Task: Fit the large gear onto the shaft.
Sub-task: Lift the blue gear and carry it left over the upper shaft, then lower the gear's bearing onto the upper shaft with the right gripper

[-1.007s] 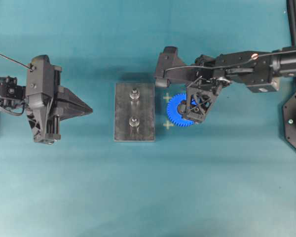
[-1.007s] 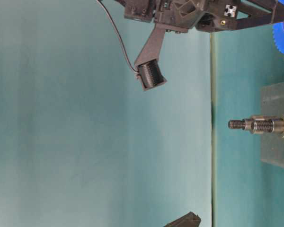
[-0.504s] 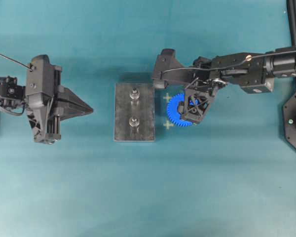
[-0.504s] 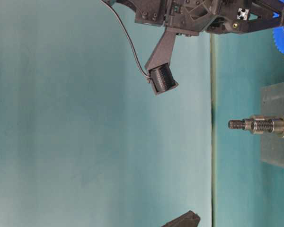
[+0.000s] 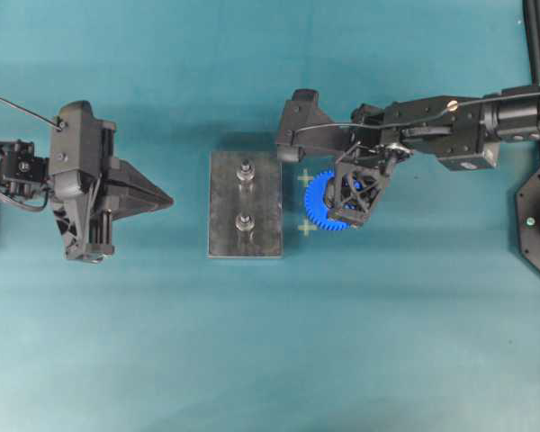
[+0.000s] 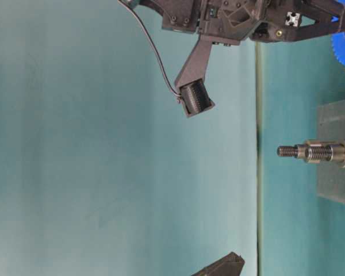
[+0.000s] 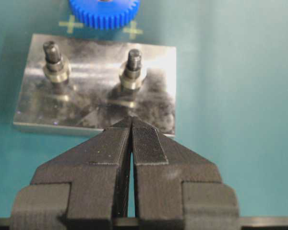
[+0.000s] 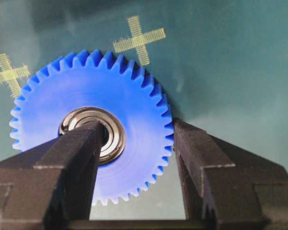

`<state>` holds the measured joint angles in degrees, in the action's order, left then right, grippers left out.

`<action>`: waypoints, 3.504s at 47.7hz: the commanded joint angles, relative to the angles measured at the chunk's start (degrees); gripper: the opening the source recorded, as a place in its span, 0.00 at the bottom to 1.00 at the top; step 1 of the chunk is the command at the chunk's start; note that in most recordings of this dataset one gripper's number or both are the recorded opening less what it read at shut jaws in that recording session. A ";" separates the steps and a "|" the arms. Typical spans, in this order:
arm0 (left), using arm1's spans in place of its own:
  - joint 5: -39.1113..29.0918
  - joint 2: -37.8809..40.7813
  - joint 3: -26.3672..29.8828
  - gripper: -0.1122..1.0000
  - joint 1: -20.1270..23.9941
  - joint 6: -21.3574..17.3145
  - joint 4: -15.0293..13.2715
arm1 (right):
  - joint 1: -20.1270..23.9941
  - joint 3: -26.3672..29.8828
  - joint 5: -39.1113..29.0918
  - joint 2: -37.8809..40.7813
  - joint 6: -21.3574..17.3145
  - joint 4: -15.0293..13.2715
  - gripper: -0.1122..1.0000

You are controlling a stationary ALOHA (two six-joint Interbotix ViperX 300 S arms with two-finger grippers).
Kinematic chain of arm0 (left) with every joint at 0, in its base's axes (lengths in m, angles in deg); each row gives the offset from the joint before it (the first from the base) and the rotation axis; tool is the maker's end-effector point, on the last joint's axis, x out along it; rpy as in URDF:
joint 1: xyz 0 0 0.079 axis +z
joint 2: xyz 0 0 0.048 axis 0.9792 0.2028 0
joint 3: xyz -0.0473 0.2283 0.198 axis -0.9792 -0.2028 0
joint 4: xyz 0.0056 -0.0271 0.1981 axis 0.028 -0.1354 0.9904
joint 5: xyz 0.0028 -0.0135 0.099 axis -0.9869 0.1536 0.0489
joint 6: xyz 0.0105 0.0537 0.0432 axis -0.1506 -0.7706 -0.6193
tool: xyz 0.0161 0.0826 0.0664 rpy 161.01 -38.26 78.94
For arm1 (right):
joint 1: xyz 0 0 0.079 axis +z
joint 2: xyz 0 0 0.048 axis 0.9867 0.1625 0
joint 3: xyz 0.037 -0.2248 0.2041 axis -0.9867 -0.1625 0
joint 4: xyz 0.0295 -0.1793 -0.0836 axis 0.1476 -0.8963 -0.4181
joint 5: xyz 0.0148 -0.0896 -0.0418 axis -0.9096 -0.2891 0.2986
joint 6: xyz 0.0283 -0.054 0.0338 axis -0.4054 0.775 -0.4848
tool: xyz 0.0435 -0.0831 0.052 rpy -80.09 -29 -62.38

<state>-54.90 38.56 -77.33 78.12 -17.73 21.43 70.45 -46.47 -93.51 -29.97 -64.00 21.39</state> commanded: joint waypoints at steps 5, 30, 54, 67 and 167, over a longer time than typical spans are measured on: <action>0.70 -0.26 0.53 0.10 0.09 0.09 0.18 | -0.53 4.22 -4.04 -2.64 -1.05 -0.18 0.54; 2.46 -0.26 0.44 0.10 0.09 0.26 0.18 | -0.62 21.71 -15.47 -1.41 -0.18 -0.18 0.54; 2.29 0.00 0.00 0.10 -0.53 0.62 0.18 | -1.05 33.05 -18.46 7.47 2.99 -0.18 0.54; 2.20 -0.09 0.00 0.10 -0.62 0.62 0.18 | -1.49 35.77 -20.74 9.84 3.25 -0.18 0.54; 5.80 0.97 -0.70 0.10 -0.79 0.79 0.18 | -2.29 37.44 -16.96 11.60 4.83 0.00 0.64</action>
<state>-49.63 39.79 -78.74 77.51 -17.03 21.43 68.61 -10.79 -111.18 -17.66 -59.34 21.47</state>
